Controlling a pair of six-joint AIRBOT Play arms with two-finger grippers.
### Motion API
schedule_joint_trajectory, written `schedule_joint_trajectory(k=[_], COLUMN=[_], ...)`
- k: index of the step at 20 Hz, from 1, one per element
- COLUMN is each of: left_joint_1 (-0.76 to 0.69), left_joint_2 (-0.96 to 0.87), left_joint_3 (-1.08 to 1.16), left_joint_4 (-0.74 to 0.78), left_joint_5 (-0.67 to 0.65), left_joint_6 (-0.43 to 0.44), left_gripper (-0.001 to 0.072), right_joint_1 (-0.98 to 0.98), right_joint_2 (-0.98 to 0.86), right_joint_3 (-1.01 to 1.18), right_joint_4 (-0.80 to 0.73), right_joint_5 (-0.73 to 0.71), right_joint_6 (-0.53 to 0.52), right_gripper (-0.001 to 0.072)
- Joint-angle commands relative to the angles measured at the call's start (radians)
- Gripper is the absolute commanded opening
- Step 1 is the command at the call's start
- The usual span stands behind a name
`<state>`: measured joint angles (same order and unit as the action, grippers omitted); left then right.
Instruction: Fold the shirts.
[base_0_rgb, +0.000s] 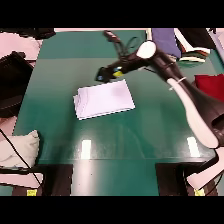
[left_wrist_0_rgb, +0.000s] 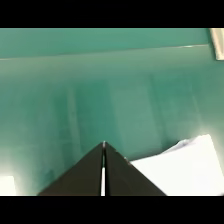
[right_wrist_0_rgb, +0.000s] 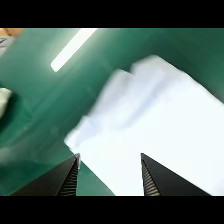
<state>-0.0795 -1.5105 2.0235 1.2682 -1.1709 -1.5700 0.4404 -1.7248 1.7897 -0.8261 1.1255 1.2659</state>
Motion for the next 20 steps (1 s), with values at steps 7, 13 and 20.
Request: schedule_joint_trajectory(k=[7, 13, 20], left_joint_1=[-0.082, -0.101, -0.109], left_joint_2=[0.006, 0.004, 0.004], left_joint_3=[-0.010, -0.010, -0.010], left_joint_4=[-0.018, -0.022, -0.052], left_joint_5=[0.021, 0.013, -0.026], left_joint_6=[0.060, 0.060, 0.059], left_gripper=[0.0023, 0.0022, 0.0022], right_joint_1=[-0.375, -0.257, -0.149], right_joint_2=[-0.013, -0.167, -0.282], right_joint_3=[-0.453, -0.355, -0.139], right_joint_4=[0.132, 0.259, 0.256], right_joint_5=[0.027, -0.006, 0.003], right_joint_6=[-0.019, -0.062, -0.063], right_gripper=[0.0657, 0.0656, 0.0016])
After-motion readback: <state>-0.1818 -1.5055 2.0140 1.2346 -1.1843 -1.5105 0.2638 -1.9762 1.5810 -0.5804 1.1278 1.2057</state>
